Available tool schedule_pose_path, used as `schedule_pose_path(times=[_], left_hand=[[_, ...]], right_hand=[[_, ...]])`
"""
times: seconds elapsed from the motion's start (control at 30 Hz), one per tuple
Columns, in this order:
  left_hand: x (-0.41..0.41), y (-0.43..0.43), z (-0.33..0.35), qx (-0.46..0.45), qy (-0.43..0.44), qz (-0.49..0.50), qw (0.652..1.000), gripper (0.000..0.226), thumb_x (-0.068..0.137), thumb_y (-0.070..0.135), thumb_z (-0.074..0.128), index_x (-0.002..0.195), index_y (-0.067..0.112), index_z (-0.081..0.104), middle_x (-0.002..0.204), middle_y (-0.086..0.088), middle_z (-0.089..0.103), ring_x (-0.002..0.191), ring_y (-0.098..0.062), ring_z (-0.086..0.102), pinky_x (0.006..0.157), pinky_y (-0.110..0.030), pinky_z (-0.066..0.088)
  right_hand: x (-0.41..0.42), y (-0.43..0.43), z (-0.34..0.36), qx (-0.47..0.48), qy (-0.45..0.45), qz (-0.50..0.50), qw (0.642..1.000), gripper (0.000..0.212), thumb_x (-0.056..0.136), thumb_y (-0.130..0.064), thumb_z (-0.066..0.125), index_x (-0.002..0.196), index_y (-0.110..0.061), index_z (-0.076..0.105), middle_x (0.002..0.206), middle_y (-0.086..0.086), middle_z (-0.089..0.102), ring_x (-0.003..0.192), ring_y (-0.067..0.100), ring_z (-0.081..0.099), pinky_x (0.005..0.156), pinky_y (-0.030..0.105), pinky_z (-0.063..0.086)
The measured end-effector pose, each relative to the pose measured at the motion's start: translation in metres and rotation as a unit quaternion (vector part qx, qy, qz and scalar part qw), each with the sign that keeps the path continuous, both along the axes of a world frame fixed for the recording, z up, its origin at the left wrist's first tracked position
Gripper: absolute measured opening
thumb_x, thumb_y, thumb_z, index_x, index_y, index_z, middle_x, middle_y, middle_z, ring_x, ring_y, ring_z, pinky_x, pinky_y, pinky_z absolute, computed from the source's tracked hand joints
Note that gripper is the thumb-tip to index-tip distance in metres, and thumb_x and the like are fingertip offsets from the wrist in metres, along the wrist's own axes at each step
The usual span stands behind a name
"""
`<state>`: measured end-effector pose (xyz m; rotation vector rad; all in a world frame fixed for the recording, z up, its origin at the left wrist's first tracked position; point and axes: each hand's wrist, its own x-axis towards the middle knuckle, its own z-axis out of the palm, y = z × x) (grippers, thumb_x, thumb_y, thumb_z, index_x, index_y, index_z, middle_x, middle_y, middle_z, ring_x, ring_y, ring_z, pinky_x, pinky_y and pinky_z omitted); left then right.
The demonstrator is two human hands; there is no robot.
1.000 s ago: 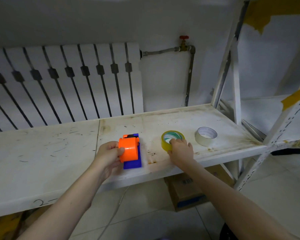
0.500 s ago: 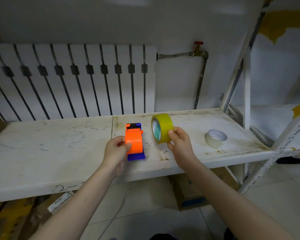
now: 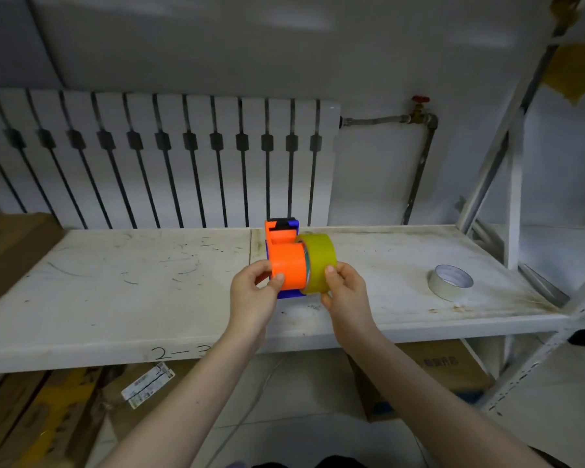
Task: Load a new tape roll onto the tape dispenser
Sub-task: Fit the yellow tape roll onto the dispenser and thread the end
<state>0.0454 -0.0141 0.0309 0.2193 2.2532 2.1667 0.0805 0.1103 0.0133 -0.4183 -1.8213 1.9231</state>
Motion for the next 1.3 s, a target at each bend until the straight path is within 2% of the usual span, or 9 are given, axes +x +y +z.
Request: schedule_pose_path(times=[0.3, 0.47, 0.53, 0.77, 0.83, 0.93, 1.1, 1.17, 1.3], left_hand=[[-0.006, -0.005, -0.015, -0.031, -0.010, 0.018, 0.999, 0.027, 0.086, 0.019, 0.063, 0.112, 0.012, 0.065, 0.118, -0.008, 0.064, 0.111, -0.025, 0.059, 0.094, -0.047, 0.052], [-0.006, -0.005, -0.024, -0.020, -0.048, 0.011, 0.999, 0.027, 0.087, 0.017, 0.063, 0.113, 0.011, 0.064, 0.119, -0.009, 0.063, 0.111, -0.026, 0.059, 0.095, -0.046, 0.052], [-0.005, -0.005, -0.027, 0.003, -0.066, 0.002, 0.998, 0.023, 0.088, 0.013, 0.061, 0.110, 0.009, 0.065, 0.117, -0.011, 0.064, 0.109, -0.027, 0.059, 0.095, -0.046, 0.052], [-0.004, 0.002, -0.033, 0.030, -0.106, -0.025, 0.994, 0.024, 0.089, 0.008, 0.058, 0.113, 0.006, 0.063, 0.116, -0.012, 0.063, 0.109, -0.027, 0.059, 0.093, -0.042, 0.052], [-0.005, 0.005, -0.034, 0.025, -0.100, -0.028, 0.994, 0.025, 0.088, 0.007, 0.058, 0.112, 0.005, 0.063, 0.114, -0.012, 0.063, 0.107, -0.027, 0.059, 0.092, -0.041, 0.052], [-0.008, 0.008, -0.037, 0.000, -0.076, -0.027, 0.997, 0.020, 0.086, 0.005, 0.059, 0.106, 0.004, 0.066, 0.105, -0.011, 0.064, 0.100, -0.026, 0.059, 0.085, -0.037, 0.052], [-0.006, 0.022, -0.039, -0.070, -0.033, -0.030, 0.997, 0.025, 0.084, 0.011, 0.063, 0.108, 0.004, 0.067, 0.110, -0.015, 0.067, 0.104, -0.029, 0.062, 0.091, -0.048, 0.053], [-0.005, 0.027, -0.038, -0.069, -0.027, -0.033, 0.997, 0.024, 0.084, 0.011, 0.063, 0.107, 0.004, 0.068, 0.108, -0.014, 0.068, 0.102, -0.029, 0.063, 0.090, -0.048, 0.054], [-0.004, 0.031, -0.035, -0.020, -0.060, -0.036, 0.997, 0.013, 0.084, 0.004, 0.062, 0.095, 0.009, 0.068, 0.104, -0.015, 0.068, 0.101, -0.031, 0.064, 0.090, -0.049, 0.054]], right_hand=[[0.002, -0.009, -0.005, 0.001, -0.036, 0.005, 0.999, 0.016, 0.099, -0.024, 0.040, 0.092, -0.019, 0.053, 0.096, 0.002, 0.059, 0.100, 0.022, 0.060, 0.090, 0.041, 0.052], [0.003, -0.007, -0.011, 0.052, -0.034, -0.007, 0.998, 0.014, 0.099, -0.022, 0.041, 0.089, -0.023, 0.051, 0.088, -0.005, 0.055, 0.083, 0.010, 0.055, 0.069, 0.023, 0.046], [0.004, -0.006, -0.015, 0.057, -0.029, 0.003, 0.998, 0.010, 0.098, -0.022, 0.043, 0.091, -0.024, 0.050, 0.090, -0.007, 0.054, 0.084, 0.011, 0.055, 0.067, 0.021, 0.044], [0.011, 0.005, -0.028, 0.046, -0.032, 0.031, 0.998, 0.014, 0.098, -0.021, 0.043, 0.089, -0.026, 0.052, 0.095, -0.007, 0.057, 0.091, 0.011, 0.058, 0.071, 0.022, 0.047], [0.013, 0.011, -0.030, 0.042, -0.041, 0.046, 0.997, 0.014, 0.098, -0.021, 0.043, 0.089, -0.025, 0.052, 0.093, -0.004, 0.059, 0.089, 0.014, 0.058, 0.076, 0.028, 0.049], [0.017, 0.019, -0.029, 0.021, -0.055, 0.079, 0.995, 0.014, 0.099, -0.022, 0.041, 0.088, -0.021, 0.050, 0.090, 0.004, 0.058, 0.084, 0.020, 0.055, 0.074, 0.036, 0.044], [0.019, 0.019, -0.032, 0.059, -0.052, 0.121, 0.990, 0.011, 0.098, -0.026, 0.041, 0.091, -0.027, 0.049, 0.100, 0.000, 0.057, 0.095, 0.020, 0.059, 0.080, 0.037, 0.050], [0.019, 0.019, -0.033, 0.050, -0.053, 0.106, 0.992, 0.010, 0.098, -0.026, 0.042, 0.092, -0.027, 0.050, 0.107, 0.000, 0.057, 0.102, 0.021, 0.059, 0.084, 0.037, 0.051], [0.021, 0.027, -0.035, 0.047, -0.034, 0.059, 0.997, 0.011, 0.097, -0.021, 0.044, 0.087, -0.019, 0.048, 0.100, -0.004, 0.053, 0.103, 0.022, 0.057, 0.078, 0.033, 0.053]])
